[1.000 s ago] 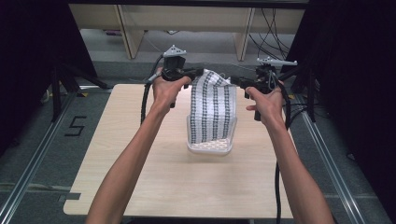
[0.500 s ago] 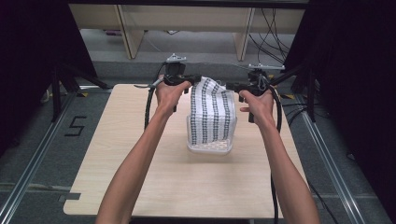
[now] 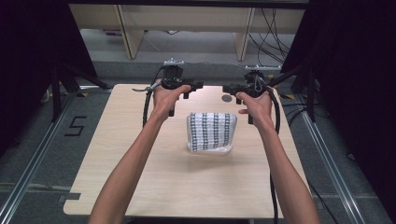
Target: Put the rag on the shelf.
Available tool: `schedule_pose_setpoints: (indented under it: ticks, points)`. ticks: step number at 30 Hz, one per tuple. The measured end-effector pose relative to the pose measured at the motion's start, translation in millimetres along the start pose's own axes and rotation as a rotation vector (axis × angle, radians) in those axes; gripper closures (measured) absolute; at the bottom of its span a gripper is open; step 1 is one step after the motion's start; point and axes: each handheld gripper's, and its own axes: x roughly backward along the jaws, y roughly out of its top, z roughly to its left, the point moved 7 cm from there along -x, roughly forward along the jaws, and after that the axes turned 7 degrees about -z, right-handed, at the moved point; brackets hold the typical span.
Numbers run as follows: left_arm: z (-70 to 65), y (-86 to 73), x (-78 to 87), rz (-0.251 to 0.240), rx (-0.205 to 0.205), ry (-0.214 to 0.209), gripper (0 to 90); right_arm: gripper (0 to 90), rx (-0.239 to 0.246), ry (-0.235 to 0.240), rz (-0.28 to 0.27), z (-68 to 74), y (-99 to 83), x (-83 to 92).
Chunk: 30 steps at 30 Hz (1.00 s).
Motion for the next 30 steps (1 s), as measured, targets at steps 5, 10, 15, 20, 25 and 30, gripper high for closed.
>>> schedule_pose_setpoints:
  ticks: [5,10,15,20,25,30]
  points:
    - [-4.0,-3.3,6.2,0.016,-0.005,-0.018,47.7,57.8,0.002,0.014,0.005,5.9,-3.9,5.1]
    - [-5.7,-2.6,14.2,0.025,-0.015,-0.020,45.0,54.7,0.009,0.026,0.014,7.0,-6.7,9.9]
    - [-7.6,-5.6,22.2,0.048,-0.019,-0.025,41.5,52.7,0.018,0.021,0.022,9.8,-8.3,16.4]
    - [-7.4,-9.2,27.1,0.053,-0.020,-0.029,39.5,51.3,0.041,0.034,0.022,12.5,-7.9,20.7]
    - [-8.1,-11.7,32.1,0.060,-0.026,-0.030,37.4,49.9,0.075,0.045,0.018,15.3,-8.2,23.0]
    - [-13.7,-11.5,38.8,0.063,-0.042,-0.033,35.7,48.8,0.065,0.051,0.021,17.2,-11.0,26.7]
